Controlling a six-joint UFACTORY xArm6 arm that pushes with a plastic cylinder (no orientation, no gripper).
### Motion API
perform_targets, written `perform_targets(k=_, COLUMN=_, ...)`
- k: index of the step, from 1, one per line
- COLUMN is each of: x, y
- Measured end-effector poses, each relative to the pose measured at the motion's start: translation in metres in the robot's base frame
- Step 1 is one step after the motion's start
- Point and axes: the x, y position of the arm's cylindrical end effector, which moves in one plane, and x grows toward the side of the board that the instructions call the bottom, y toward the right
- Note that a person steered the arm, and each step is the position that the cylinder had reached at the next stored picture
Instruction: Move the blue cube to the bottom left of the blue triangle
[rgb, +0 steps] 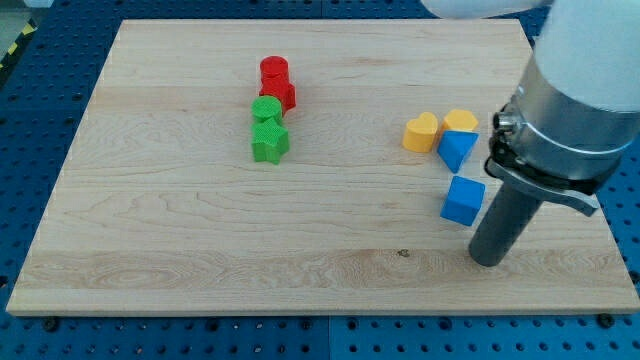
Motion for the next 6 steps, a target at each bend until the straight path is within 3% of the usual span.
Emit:
perform_targets(k=5, x=-0.037, y=-0.010)
perform_targets(k=6, x=-0.035, y=0.024)
